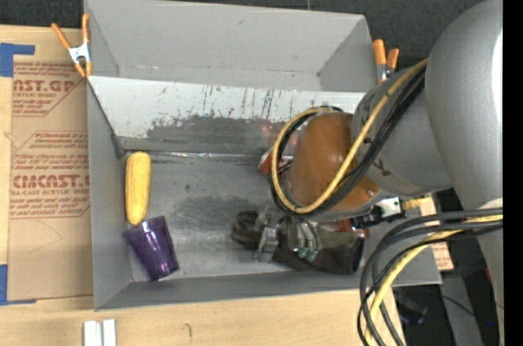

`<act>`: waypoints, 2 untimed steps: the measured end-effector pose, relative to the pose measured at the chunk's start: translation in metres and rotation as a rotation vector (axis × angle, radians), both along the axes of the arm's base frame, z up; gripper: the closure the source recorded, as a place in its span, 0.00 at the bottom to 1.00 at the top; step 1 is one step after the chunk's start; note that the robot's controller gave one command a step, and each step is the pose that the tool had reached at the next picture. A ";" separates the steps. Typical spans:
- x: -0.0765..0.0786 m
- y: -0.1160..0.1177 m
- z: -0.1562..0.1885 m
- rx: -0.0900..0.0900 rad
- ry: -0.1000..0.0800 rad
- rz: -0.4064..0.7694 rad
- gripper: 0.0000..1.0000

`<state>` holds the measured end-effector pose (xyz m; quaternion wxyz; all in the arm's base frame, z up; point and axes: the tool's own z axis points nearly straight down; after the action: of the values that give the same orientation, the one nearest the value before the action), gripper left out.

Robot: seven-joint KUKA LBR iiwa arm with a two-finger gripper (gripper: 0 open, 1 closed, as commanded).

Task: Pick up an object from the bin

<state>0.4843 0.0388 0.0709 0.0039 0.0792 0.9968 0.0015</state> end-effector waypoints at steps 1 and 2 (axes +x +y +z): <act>-0.002 0.000 0.006 0.000 0.009 -0.006 1.00; -0.003 0.000 0.028 -0.001 0.015 -0.003 1.00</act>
Offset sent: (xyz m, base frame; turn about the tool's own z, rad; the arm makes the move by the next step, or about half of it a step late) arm -0.0001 -0.0001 0.0766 0.0000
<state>0.4810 0.0390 0.0990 -0.0033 0.0809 0.9967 0.0005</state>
